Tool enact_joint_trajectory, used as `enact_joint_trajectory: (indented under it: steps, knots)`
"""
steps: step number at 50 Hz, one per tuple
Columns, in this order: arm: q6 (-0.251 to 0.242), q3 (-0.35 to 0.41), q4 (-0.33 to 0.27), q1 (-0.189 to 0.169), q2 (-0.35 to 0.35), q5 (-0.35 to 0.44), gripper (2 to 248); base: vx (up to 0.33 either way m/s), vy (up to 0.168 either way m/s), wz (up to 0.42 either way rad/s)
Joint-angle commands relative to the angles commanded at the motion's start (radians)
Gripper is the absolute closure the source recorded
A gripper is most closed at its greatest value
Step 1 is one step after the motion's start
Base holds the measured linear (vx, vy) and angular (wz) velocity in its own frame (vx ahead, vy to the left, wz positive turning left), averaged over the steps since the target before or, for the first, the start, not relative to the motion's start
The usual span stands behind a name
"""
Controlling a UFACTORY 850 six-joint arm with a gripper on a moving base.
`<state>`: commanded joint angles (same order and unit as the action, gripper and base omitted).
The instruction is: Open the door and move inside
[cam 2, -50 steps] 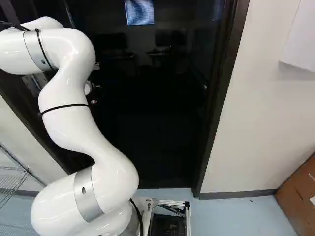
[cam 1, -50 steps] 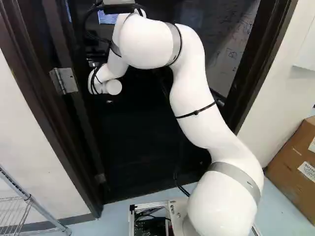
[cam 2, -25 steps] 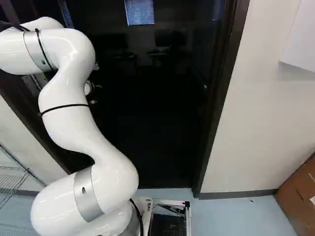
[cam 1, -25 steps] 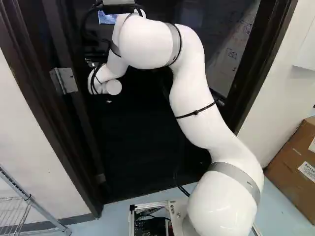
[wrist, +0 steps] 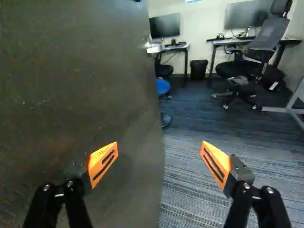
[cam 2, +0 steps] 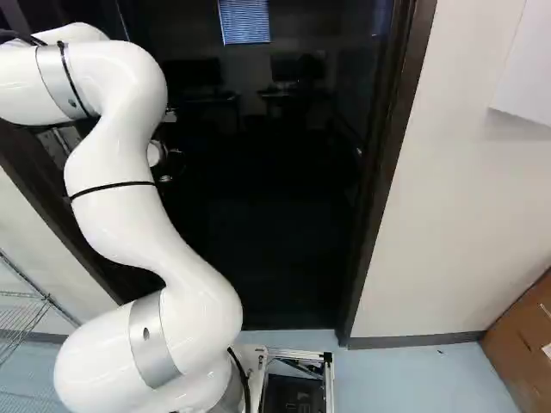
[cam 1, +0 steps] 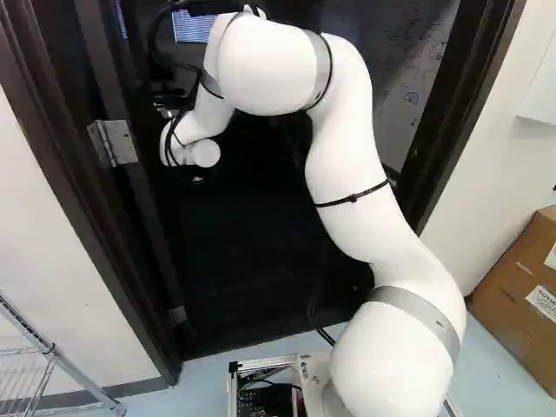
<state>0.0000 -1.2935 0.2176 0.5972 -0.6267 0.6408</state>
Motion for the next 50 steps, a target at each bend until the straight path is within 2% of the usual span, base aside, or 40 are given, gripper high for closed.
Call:
enact_joint_trajectory:
  steps: [50]
  knots:
    - [0.0, 0.256, 0.001, -0.079, 0.197, 0.0, 3, 0.0, 0.0, 0.0]
